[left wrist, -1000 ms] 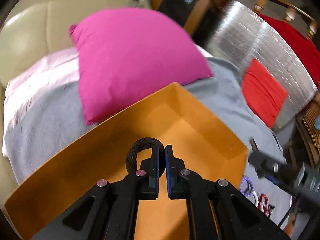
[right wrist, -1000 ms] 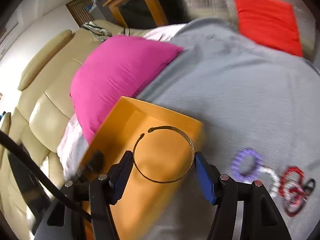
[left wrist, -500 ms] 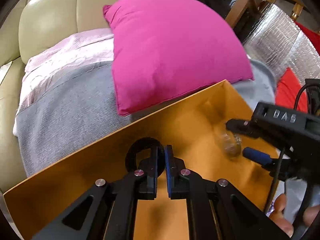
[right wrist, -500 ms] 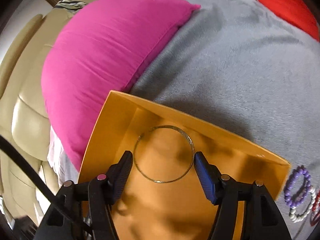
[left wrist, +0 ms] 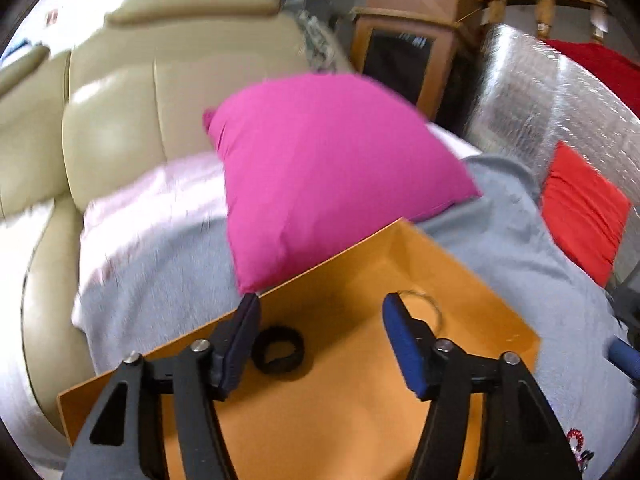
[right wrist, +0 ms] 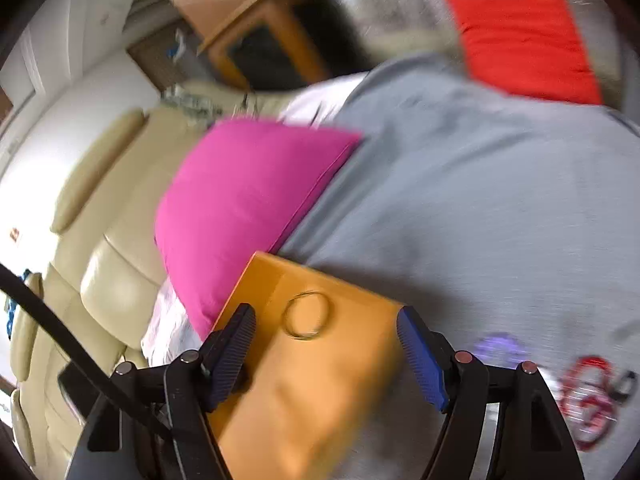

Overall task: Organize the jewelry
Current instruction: 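Open the left tool to drop the brown fabric ring into the orange box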

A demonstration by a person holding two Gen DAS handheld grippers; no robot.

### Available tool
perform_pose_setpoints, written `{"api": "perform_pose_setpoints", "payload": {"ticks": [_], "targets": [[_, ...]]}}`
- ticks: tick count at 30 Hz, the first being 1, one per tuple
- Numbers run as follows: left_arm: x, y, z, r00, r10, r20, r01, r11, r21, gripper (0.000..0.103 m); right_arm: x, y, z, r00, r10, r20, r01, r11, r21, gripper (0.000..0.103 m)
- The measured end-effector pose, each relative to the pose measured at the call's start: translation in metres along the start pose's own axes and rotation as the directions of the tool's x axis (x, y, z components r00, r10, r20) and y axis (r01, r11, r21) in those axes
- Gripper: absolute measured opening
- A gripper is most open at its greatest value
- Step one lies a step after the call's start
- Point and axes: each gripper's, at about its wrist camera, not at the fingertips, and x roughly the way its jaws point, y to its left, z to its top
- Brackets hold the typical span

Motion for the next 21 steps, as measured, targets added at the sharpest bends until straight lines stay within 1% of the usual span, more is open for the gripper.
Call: {"api": "perform_pose_setpoints", "payload": {"ticks": [2,4,7,8,10,13,14,16,19,21], "targets": [[-0.012,-0.01,-0.002,0.999,-0.013,0.046,0.011,0.999,0.035,0.067,-0.035,-0.028,-0.007,0.999,-0.017,0.046,0.016,0.999,0.034,0.076],[-0.025,-0.023,-0.006,0.996,-0.036,0.087,0.029,0.996,0.085,0.069,-0.066,-0.062,-0.018,0.996,-0.047,0.08,0.04,0.995,0.091,0.076],[-0.042,-0.044,-0.013,0.989,-0.087,0.118,0.068,0.985,0.155,0.071,-0.101,-0.112,-0.042,0.992,-0.06,0.111,0.037,0.979,0.202,0.076],[-0.046,-0.051,-0.016,0.987,-0.1,0.123,0.077,0.981,0.177,0.071,-0.106,-0.122,-0.047,0.992,-0.063,0.112,0.036,0.974,0.224,0.076],[-0.056,-0.069,-0.025,0.981,-0.138,0.138,0.1,0.963,0.25,0.071,-0.123,-0.154,-0.065,0.989,-0.083,0.126,0.043,0.956,0.291,0.076],[-0.069,-0.093,-0.037,0.97,-0.189,0.15,0.127,0.929,0.347,0.072,-0.125,-0.188,-0.083,0.986,-0.09,0.142,0.032,0.928,0.371,0.074],[-0.071,-0.101,-0.042,0.968,-0.206,0.146,0.138,0.914,0.381,0.073,-0.123,-0.2,-0.088,0.986,-0.086,0.139,0.023,0.914,0.406,0.072],[-0.072,-0.115,-0.051,0.964,-0.241,0.114,0.171,0.887,0.43,0.073,-0.117,-0.219,-0.093,0.991,-0.062,0.117,0.002,0.892,0.451,0.065],[-0.072,-0.13,-0.061,0.956,-0.288,0.048,0.233,0.851,0.47,0.073,-0.105,-0.235,-0.097,0.996,-0.048,0.077,0.006,0.881,0.473,0.061],[-0.07,-0.136,-0.067,0.952,-0.305,0.003,0.266,0.836,0.481,0.073,-0.097,-0.245,-0.099,0.998,-0.029,0.05,0.001,0.875,0.484,0.06]]}}
